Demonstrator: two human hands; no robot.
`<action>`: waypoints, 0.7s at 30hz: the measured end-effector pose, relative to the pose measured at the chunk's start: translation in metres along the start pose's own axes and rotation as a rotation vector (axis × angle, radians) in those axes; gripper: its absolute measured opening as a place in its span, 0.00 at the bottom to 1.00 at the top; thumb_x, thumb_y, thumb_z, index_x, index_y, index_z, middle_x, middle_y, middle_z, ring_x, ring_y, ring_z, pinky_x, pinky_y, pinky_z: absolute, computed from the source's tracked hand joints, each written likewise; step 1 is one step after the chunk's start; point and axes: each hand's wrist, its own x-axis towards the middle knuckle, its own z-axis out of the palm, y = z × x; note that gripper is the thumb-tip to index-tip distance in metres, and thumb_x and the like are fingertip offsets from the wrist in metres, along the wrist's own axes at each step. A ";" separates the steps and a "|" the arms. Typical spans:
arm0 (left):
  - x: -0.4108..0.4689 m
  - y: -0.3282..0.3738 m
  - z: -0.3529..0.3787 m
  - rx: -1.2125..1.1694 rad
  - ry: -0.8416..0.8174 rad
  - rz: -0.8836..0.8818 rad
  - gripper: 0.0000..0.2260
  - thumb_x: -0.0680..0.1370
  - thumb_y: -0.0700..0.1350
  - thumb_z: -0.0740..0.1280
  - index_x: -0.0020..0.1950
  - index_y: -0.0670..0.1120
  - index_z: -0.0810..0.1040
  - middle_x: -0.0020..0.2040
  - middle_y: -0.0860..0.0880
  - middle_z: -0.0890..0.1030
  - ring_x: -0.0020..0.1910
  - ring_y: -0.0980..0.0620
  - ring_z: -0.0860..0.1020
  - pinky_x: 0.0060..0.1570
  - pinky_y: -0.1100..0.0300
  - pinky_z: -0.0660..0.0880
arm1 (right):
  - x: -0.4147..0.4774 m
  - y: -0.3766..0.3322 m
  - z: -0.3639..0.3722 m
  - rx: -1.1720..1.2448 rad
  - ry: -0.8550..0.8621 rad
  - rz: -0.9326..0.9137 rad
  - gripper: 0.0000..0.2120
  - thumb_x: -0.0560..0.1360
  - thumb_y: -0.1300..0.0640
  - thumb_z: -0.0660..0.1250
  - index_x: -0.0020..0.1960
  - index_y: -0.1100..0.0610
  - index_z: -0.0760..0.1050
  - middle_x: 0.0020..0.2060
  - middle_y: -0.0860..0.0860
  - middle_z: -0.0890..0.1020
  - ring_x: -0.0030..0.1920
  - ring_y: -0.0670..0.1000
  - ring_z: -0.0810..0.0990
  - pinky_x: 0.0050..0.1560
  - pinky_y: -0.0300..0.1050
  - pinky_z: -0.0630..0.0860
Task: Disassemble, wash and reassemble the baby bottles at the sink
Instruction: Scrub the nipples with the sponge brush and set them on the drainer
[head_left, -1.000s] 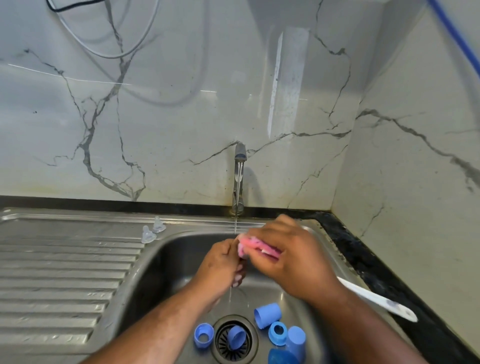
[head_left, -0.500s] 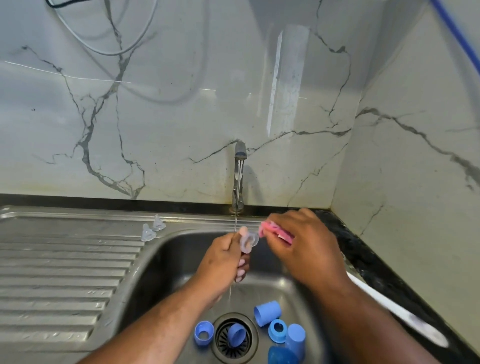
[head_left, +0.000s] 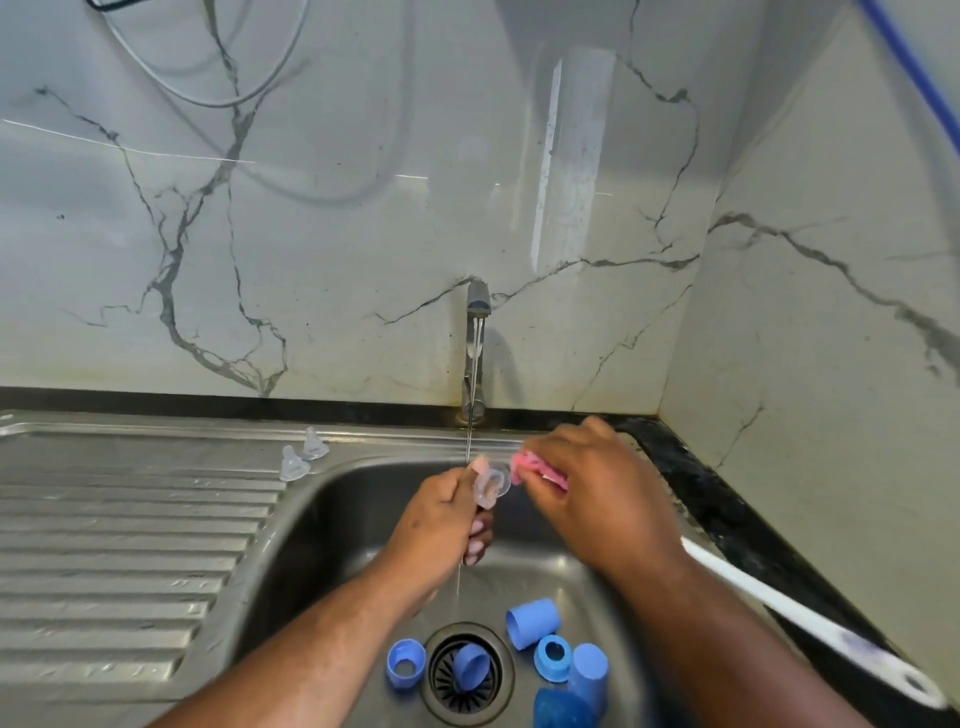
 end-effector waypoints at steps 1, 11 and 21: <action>0.001 0.000 0.000 0.007 0.007 0.004 0.16 0.87 0.48 0.54 0.45 0.44 0.74 0.27 0.53 0.67 0.26 0.55 0.66 0.29 0.60 0.65 | 0.001 0.003 -0.001 -0.001 0.018 0.011 0.13 0.79 0.43 0.63 0.57 0.44 0.83 0.47 0.40 0.82 0.46 0.42 0.69 0.38 0.42 0.69; 0.003 -0.003 0.000 -0.008 0.014 0.010 0.16 0.87 0.44 0.54 0.43 0.44 0.74 0.28 0.52 0.67 0.26 0.54 0.66 0.29 0.59 0.64 | 0.001 -0.001 -0.003 0.123 -0.008 -0.066 0.13 0.78 0.43 0.66 0.58 0.45 0.83 0.46 0.39 0.82 0.47 0.43 0.72 0.37 0.40 0.70; 0.002 -0.005 -0.001 -0.002 0.011 0.004 0.16 0.87 0.42 0.54 0.42 0.44 0.74 0.27 0.51 0.66 0.26 0.54 0.66 0.30 0.58 0.65 | -0.001 -0.006 0.001 0.231 -0.058 -0.115 0.13 0.78 0.47 0.70 0.62 0.45 0.82 0.49 0.39 0.82 0.48 0.43 0.71 0.42 0.42 0.72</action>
